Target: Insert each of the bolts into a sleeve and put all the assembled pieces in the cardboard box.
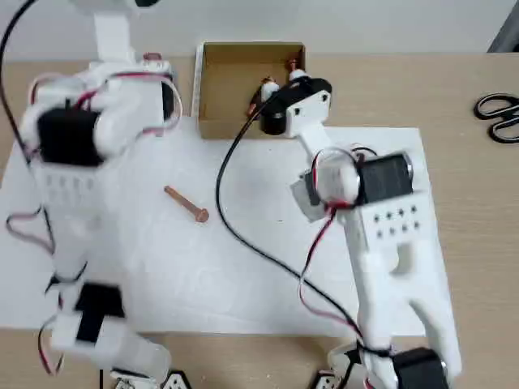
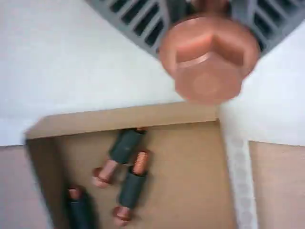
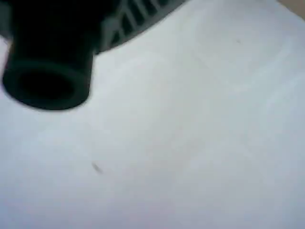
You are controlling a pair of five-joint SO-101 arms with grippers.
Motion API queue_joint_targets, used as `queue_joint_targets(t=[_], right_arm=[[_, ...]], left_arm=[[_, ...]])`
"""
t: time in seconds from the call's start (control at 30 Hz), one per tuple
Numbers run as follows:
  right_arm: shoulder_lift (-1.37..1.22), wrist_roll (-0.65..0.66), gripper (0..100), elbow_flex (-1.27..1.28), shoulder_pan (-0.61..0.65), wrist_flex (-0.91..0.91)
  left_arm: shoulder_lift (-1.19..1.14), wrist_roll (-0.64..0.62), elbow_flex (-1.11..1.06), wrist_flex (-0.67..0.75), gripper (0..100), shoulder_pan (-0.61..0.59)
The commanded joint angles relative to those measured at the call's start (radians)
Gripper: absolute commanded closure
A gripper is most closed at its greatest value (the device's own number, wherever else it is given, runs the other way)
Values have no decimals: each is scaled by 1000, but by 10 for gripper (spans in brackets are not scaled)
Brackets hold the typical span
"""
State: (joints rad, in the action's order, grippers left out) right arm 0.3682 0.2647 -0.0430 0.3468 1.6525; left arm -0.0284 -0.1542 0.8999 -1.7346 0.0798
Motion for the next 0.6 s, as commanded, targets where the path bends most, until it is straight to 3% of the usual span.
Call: queue_joint_targets(t=[0.0, 0.23, 0.43, 0.57], right_arm=[[84, -23, 995, -58, 91, -15], [160, -38, 994, -55, 203, -38], [228, -336, 993, 75, 251, -197], [257, -331, 994, 224, 248, -348]], left_arm=[[284, -6, -163, -18, 994, 83], [641, -11, -584, 12, 994, 218], [806, -92, -954, 265, 994, 118], [893, -141, -1168, 473, 994, 60]])
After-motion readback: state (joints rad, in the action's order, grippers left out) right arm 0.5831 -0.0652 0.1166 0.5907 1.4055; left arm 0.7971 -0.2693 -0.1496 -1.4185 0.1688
